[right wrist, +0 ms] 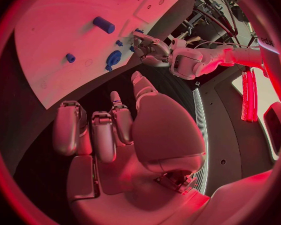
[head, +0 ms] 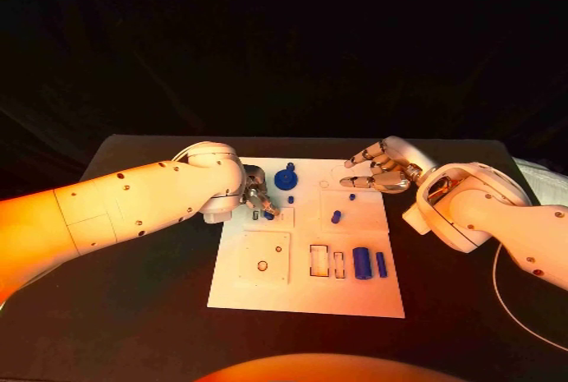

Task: Assemble the parts on the task board

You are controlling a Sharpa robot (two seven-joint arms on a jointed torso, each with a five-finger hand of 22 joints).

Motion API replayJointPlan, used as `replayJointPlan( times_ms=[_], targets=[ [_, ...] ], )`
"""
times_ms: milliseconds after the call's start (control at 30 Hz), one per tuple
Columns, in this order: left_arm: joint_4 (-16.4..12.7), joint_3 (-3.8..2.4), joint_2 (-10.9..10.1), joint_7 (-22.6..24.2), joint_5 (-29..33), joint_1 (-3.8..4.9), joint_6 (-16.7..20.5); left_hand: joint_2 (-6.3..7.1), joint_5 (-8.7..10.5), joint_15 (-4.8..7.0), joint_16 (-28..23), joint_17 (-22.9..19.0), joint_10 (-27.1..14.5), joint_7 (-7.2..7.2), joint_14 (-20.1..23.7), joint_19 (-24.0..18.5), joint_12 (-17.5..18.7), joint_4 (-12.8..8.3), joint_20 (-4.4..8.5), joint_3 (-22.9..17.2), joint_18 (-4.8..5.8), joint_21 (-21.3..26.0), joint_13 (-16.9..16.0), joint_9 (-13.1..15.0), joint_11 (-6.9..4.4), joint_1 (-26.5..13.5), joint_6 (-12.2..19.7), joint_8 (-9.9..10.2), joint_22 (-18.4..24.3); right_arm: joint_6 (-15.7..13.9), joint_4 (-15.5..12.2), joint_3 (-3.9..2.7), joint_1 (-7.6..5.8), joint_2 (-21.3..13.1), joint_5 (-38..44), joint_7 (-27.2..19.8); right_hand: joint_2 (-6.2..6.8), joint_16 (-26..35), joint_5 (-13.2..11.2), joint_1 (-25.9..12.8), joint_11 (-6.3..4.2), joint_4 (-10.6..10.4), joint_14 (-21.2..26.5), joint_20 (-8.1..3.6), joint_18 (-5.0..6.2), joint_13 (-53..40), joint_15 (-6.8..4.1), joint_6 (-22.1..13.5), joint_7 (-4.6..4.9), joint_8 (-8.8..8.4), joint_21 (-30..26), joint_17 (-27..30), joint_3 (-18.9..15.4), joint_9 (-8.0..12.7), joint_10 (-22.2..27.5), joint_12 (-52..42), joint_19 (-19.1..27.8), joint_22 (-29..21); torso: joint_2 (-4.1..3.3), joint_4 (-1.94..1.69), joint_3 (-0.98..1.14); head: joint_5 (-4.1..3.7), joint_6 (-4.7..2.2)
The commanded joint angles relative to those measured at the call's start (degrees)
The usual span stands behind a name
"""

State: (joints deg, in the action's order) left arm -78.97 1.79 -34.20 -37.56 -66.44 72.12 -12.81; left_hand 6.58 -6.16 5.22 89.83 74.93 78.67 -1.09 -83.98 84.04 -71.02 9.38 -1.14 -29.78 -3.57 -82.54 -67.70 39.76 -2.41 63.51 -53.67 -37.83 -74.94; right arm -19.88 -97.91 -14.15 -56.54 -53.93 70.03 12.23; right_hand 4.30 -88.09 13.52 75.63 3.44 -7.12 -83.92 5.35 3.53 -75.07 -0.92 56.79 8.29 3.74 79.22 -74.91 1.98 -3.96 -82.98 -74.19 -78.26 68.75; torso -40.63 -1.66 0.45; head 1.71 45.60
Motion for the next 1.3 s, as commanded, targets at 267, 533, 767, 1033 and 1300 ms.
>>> replayJointPlan(
  times_ms=[267,533,767,1033,1300],
  targets=[
    [1.2,0.71,0.8,-1.0,-0.1,-0.61,-3.9,-0.08,-0.01,0.4,0.2,15.1,0.6,-0.11,-6.0,0.9,-0.4,0.8,0.32,3.3,1.02,-0.3,-0.3,0.0,-0.18,-1.7,-0.8,-0.1,-4.6,0.3,-0.2,0.0,0.05,-0.1,0.0,-0.2,0.21,-0.1,0.3,-0.7,-0.16,-0.4,-5.3,-0.01,1.13,-4.0,0.08,0.4,-0.05,0.21,-0.4,-11.3,-0.2,-0.1,0.5,0.4,0.5,-0.4,0.01,-0.02,0.01,-0.15,0.2],
    [1.4,0.73,0.9,-1.0,-0.1,-0.61,-3.7,0.06,0.0,0.42,0.2,15.1,0.7,-0.09,-6.0,0.9,-0.4,1.9,0.35,7.1,1.04,-0.4,-0.3,0.1,-0.2,-2.8,-1.2,0.0,-4.8,0.1,-0.2,0.0,0.05,-0.1,0.0,0.0,0.28,-0.1,0.4,-1.1,-0.18,-0.9,-5.3,-0.02,1.18,-3.8,0.06,0.5,-0.08,0.22,-0.7,-11.3,-0.8,-0.1,0.5,0.5,0.7,-0.7,0.05,-0.04,0.0,-0.23,0.22],
    [1.4,0.7,0.8,-1.1,-0.3,-0.62,-3.3,0.52,0.08,0.43,0.2,15.1,0.9,-0.06,-6.0,1.0,-0.6,4.1,0.36,12.0,1.06,-0.4,-0.5,0.2,-0.21,-4.6,-1.7,-0.1,-5.0,0.1,-0.2,0.0,0.05,-0.1,0.0,0.1,0.31,-0.1,0.5,-1.4,-0.19,-1.5,-5.3,-0.04,1.23,-3.6,0.05,0.5,-0.09,0.21,-0.9,-11.3,-1.3,-0.1,0.7,0.8,0.8,-0.9,0.03,-0.03,-0.02,-0.26,0.19],
    [1.3,0.59,0.7,-1.1,-0.5,-0.62,-2.7,0.25,0.04,0.54,0.2,15.1,1.0,0.12,-6.0,1.1,-0.6,5.5,0.47,16.0,1.08,-0.4,-0.6,0.3,-0.35,-4.5,-1.9,-0.1,-5.1,0.2,-0.2,0.0,0.06,-0.2,0.0,0.2,0.32,-0.1,0.5,-1.6,-0.19,-1.8,-5.3,-0.04,1.28,-3.5,0.05,0.5,-0.09,0.19,-1.0,-11.3,-1.5,-0.1,0.8,1.0,0.9,-1.2,0.02,-0.05,-0.01,-0.3,0.24],
    [0.8,0.45,0.3,-1.1,-0.6,-0.62,-2.2,-0.02,0.02,0.59,0.2,15.1,1.0,0.19,-6.0,1.1,-0.6,6.0,0.51,17.3,1.1,-0.4,-0.6,0.4,-0.4,-4.2,-2.0,-0.2,-5.2,0.3,-0.1,0.0,0.09,-0.1,0.0,0.3,0.32,-0.1,0.5,-1.6,-0.19,-1.8,-5.3,-0.04,1.28,-3.5,0.05,0.5,-0.09,0.19,-1.0,-11.3,-1.5,-0.1,0.8,1.0,0.9,-1.2,0.04,-0.04,0.0,-0.27,0.33]
  ],
)
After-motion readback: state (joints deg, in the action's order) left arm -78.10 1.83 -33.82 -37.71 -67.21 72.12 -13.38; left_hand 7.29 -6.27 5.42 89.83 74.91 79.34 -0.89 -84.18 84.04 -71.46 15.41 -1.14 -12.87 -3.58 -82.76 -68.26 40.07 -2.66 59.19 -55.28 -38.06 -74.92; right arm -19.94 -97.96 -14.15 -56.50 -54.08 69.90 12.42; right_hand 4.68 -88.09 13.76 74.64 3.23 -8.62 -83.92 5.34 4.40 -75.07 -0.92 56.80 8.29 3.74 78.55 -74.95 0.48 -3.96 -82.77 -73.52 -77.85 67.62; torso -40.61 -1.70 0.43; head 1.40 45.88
